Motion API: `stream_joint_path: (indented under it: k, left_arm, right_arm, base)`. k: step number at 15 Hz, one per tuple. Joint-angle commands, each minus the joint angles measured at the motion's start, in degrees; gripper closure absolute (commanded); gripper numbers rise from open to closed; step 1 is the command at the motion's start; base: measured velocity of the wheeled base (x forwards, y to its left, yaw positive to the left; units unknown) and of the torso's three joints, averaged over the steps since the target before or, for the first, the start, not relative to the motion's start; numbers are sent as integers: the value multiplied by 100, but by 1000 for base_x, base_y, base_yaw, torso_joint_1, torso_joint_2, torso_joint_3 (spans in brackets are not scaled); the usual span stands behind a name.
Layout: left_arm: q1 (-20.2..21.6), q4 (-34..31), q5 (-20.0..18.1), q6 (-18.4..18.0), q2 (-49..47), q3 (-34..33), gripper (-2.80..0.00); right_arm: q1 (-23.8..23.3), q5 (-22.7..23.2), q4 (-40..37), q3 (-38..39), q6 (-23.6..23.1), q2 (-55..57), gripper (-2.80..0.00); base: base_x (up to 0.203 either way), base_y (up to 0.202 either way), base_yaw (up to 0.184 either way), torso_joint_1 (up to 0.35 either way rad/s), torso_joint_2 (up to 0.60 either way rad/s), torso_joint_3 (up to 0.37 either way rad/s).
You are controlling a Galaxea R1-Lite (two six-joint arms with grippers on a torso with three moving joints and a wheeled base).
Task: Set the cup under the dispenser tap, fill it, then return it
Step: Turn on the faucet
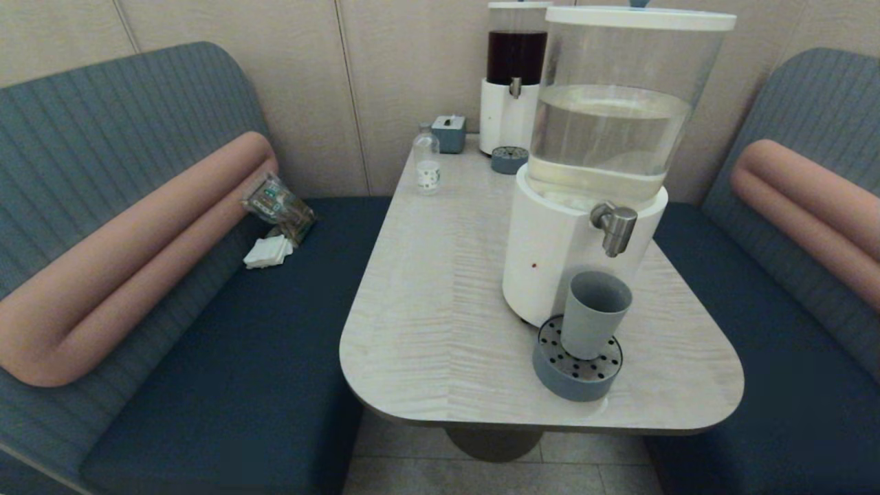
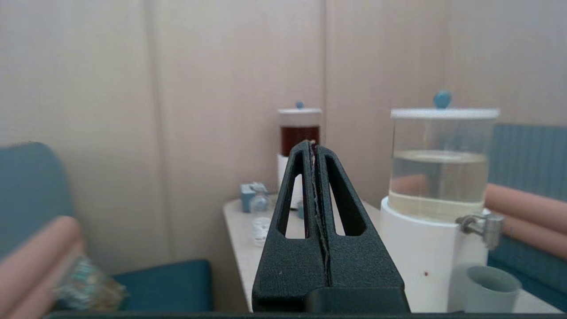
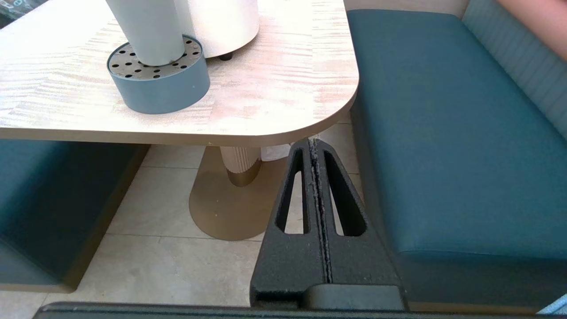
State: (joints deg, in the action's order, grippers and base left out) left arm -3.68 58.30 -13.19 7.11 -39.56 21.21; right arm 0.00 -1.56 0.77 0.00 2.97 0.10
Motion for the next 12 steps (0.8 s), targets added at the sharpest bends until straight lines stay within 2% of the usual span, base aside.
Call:
stream_joint_path:
  k: [1, 4, 6, 8, 12]
  left_arm:
    - [94, -1847, 40, 2, 1823, 212, 0]
    - [235, -3203, 70, -74, 2924, 329, 0]
    - [277, -3917, 76, -375, 3580, 247, 0]
    - [292, -4796, 212, -861, 3982, 5, 0]
    - [297, -4566, 796, -1224, 3975, -1460, 0]
  right_arm:
    - [0, -2, 2, 0, 1, 8, 0]
    - [0, -2, 2, 0, 1, 8, 0]
    - [0, -2, 2, 8, 1, 8, 0]
    - [0, -2, 2, 7, 1, 8, 0]
    - [0, -2, 2, 8, 1, 8, 0]
  base:
    - [0, 0, 0, 0, 0, 0]
    - [0, 0, 0, 0, 0, 0]
    - [0, 0, 0, 0, 0, 0]
    - [0, 0, 0, 0, 0, 0]
    - [0, 0, 0, 0, 0, 0]
